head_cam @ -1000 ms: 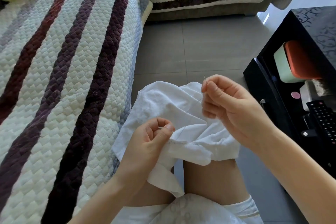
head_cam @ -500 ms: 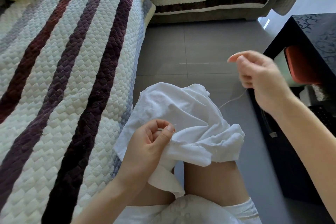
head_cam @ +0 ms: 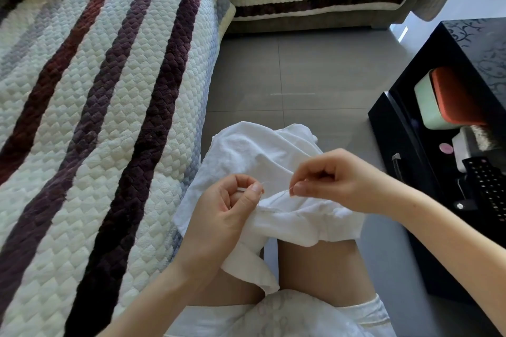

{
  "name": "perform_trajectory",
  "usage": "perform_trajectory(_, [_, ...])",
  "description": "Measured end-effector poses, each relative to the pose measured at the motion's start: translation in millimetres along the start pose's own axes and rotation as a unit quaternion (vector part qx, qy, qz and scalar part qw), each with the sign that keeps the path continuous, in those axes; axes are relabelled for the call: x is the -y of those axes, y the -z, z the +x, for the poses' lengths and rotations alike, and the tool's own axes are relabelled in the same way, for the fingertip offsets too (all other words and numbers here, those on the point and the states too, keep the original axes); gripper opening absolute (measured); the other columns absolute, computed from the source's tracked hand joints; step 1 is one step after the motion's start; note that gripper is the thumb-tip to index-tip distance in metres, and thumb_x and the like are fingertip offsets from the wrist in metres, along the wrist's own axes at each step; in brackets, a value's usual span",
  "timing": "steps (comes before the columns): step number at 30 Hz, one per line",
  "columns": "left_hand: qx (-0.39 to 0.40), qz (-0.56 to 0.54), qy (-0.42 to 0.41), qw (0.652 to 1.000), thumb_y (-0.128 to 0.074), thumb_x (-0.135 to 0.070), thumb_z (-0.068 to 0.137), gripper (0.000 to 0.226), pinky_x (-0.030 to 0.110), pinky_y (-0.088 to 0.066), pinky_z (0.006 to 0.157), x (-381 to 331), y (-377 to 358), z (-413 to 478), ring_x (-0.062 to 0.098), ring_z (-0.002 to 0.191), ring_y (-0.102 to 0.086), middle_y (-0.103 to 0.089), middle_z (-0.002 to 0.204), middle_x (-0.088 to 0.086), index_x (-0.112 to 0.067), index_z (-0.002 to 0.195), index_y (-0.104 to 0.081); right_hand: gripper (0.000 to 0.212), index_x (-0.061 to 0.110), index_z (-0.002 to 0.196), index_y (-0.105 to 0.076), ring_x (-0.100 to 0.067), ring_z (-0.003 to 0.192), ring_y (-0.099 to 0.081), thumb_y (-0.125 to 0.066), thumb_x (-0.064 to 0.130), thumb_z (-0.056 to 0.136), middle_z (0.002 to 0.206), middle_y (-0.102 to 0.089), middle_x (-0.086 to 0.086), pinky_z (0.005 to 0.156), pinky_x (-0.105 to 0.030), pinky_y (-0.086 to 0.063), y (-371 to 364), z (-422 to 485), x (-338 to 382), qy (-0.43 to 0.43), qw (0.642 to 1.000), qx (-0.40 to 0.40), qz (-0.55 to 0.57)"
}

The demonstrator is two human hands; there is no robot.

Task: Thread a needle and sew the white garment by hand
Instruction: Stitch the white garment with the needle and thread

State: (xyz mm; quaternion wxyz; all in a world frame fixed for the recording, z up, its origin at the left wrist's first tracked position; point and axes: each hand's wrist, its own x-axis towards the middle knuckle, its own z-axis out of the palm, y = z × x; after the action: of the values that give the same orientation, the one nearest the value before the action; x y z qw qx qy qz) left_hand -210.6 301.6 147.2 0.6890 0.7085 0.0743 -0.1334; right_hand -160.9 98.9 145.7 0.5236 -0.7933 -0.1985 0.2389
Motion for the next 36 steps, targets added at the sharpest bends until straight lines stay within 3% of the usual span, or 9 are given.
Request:
perform_trajectory(3, [0.005, 0.012, 0.005, 1.0, -0.065, -0.04, 0.081, 0.013, 0.023, -0.04, 0.057, 0.1, 1.2, 0.2, 0.01, 0.06, -0.048, -0.053, 0.063, -0.004, -0.031, 0.071, -0.066, 0.007, 0.017, 0.073, -0.073, -0.006, 0.072, -0.063, -0.067, 0.019, 0.076, 0.073, -0.071, 0.002, 0.071, -0.017, -0.05, 14.1, -0.6, 9.1, 0.011, 0.994, -0.041, 0.097])
perform_trajectory(8, [0.018, 0.044, -0.004, 0.999, -0.056, -0.045, 0.075, 0.023, 0.018, -0.037, 0.063, 0.2, 4.3, 0.9, 0.006, 0.061, -0.046, -0.051, 0.06, -0.012, -0.025, 0.066, -0.063, 0.005, 0.014, 0.07, -0.072, 0.001, 0.056, -0.054, -0.072, 0.013, 0.075, 0.064, -0.066, 0.007, 0.055, -0.007, -0.039, 29.7, 1.6, 26.1, 0.046, 0.984, -0.096, 0.142])
perform_trajectory(11, [0.064, 0.029, -0.008, 0.998, -0.057, -0.056, 0.069, 0.036, 0.021, -0.034, 0.062, -0.5, 10.2, -2.4, 0.006, 0.062, -0.046, -0.05, 0.061, -0.008, -0.021, 0.062, -0.06, 0.009, 0.018, 0.067, -0.074, -0.003, 0.051, -0.041, -0.069, 0.018, 0.075, 0.061, -0.062, 0.007, 0.05, -0.011, -0.031, 36.4, 5.2, 30.2, 0.043, 0.983, -0.117, 0.134])
perform_trajectory(15, [0.125, 0.003, 0.002, 0.992, -0.074, -0.04, 0.057, 0.023, 0.01, -0.039, 0.054, -3.3, 14.1, -7.0, 0.003, 0.058, -0.054, -0.06, 0.061, -0.007, -0.019, 0.064, -0.068, 0.011, 0.016, 0.065, -0.073, -0.005, 0.049, -0.033, -0.065, 0.016, 0.073, 0.055, -0.055, 0.008, 0.048, -0.015, -0.025, 41.0, 9.0, 30.4, 0.03, 0.981, -0.142, 0.131])
perform_trajectory(20, [0.102, 0.01, 0.022, 0.994, -0.078, -0.018, 0.059, 0.007, 0.008, -0.04, 0.051, -3.0, 11.3, -10.8, 0.0, 0.053, -0.057, -0.064, 0.058, -0.008, -0.021, 0.061, -0.072, 0.009, 0.014, 0.063, -0.069, -0.008, 0.048, -0.027, -0.066, 0.015, 0.071, 0.05, -0.047, 0.008, 0.047, -0.017, -0.022, 44.4, 14.1, 33.2, 0.012, 0.973, -0.188, 0.131])
perform_trajectory(30, [0.113, 0.013, 0.025, 0.993, -0.08, -0.023, 0.058, 0.008, 0.011, -0.041, 0.052, -9.8, 7.5, -9.0, 0.002, 0.055, -0.057, -0.065, 0.06, -0.007, -0.022, 0.061, -0.072, 0.023, 0.007, 0.062, -0.061, -0.002, 0.037, -0.029, -0.06, -0.006, 0.081, 0.046, -0.04, 0.005, 0.039, -0.015, -0.025, 24.8, 41.0, 15.0, -0.052, 0.923, -0.369, 0.1])
perform_trajectory(32, [0.117, 0.002, 0.032, 0.993, -0.08, -0.031, 0.053, 0.015, 0.011, -0.042, 0.052, -9.4, 7.7, -8.3, 0.002, 0.056, -0.058, -0.065, 0.06, -0.006, -0.021, 0.062, -0.072, 0.016, 0.007, 0.069, -0.064, -0.001, 0.04, -0.034, -0.061, -0.001, 0.082, 0.052, -0.044, 0.004, 0.044, -0.015, -0.03, 15.9, 44.4, 2.6, -0.067, 0.935, -0.344, 0.051])
perform_trajectory(34, [0.122, -0.015, 0.042, 0.992, -0.079, -0.033, 0.051, 0.019, 0.011, -0.043, 0.052, -8.4, 8.1, -8.3, 0.003, 0.056, -0.059, -0.066, 0.061, -0.005, -0.02, 0.063, -0.073, 0.008, 0.015, 0.094, -0.064, -0.002, 0.045, -0.037, -0.064, 0.017, 0.086, 0.051, -0.042, 0.014, 0.052, -0.021, -0.032, 6.5, 42.8, -7.5, -0.076, 0.958, -0.276, -0.029])
perform_trajectory(36, [0.12, -0.019, 0.046, 0.992, -0.079, -0.033, 0.052, 0.022, 0.014, -0.045, 0.054, -6.4, 9.3, -7.8, 0.005, 0.059, -0.061, -0.067, 0.064, -0.003, -0.019, 0.067, -0.074, 0.034, 0.023, 0.117, -0.048, -0.004, 0.048, -0.039, -0.058, 0.038, 0.089, 0.047, -0.041, 0.015, 0.057, -0.025, -0.031, -1.0, 35.0, -10.4, -0.066, 0.974, -0.202, -0.08])
